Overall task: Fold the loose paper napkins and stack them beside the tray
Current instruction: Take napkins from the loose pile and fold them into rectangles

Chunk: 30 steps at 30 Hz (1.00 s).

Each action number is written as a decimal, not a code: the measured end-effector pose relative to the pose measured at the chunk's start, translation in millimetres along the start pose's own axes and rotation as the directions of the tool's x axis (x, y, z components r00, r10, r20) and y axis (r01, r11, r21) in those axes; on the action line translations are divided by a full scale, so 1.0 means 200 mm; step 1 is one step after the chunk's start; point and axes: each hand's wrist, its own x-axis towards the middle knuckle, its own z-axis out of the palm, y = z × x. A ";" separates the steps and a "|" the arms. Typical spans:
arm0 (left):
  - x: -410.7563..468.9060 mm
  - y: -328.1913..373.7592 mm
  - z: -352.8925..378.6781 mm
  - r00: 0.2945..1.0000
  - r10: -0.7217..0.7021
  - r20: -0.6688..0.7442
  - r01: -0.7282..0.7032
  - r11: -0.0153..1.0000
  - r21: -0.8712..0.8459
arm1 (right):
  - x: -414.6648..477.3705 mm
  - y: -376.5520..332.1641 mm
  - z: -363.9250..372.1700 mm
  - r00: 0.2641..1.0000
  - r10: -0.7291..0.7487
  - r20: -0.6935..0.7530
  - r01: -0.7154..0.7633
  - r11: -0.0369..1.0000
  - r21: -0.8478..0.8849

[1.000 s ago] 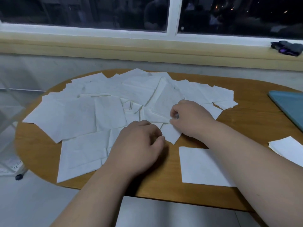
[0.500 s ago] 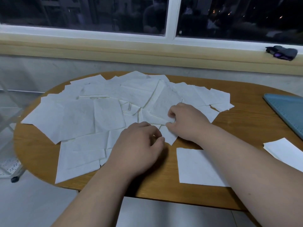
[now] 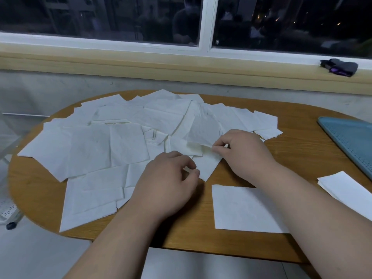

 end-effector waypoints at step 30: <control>0.02 0.13 0.17 0.988 0.156 -0.016 -0.156 0.988 0.000 | -0.42 0.17 -0.15 0.995 0.087 -0.058 -0.076 0.982 0.171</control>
